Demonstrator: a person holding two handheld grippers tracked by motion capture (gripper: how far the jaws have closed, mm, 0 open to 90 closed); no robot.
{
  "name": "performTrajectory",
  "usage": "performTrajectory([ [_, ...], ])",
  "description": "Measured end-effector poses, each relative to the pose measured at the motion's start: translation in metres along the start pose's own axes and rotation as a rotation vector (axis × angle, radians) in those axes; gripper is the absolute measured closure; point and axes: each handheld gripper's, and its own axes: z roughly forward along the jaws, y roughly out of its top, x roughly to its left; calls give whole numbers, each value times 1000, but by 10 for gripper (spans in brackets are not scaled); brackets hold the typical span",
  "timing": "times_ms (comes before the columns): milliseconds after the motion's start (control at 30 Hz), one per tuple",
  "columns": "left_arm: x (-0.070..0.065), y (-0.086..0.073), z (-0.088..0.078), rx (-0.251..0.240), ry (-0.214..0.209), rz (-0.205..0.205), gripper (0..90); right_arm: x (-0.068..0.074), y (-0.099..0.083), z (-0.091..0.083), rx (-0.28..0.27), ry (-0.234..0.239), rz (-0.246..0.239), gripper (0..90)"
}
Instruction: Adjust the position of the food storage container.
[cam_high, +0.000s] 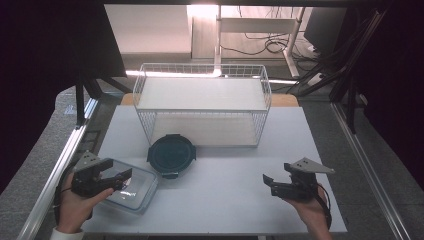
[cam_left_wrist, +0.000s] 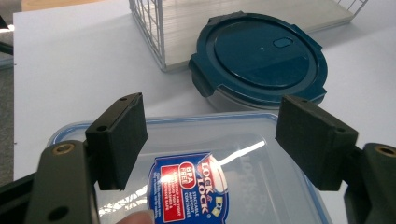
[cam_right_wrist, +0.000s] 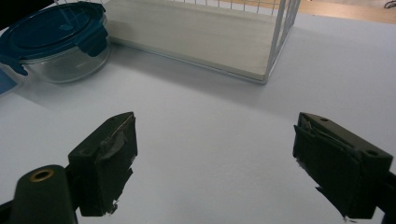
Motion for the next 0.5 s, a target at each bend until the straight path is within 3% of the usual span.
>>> performTrajectory([
  [200, 1, 1, 1, 5, 3, -5, 240, -3, 0, 0, -1, -2, 23, 141],
  [500, 0, -1, 2, 8, 5, 0, 236, -1, 6, 3, 8, -13, 12, 144],
])
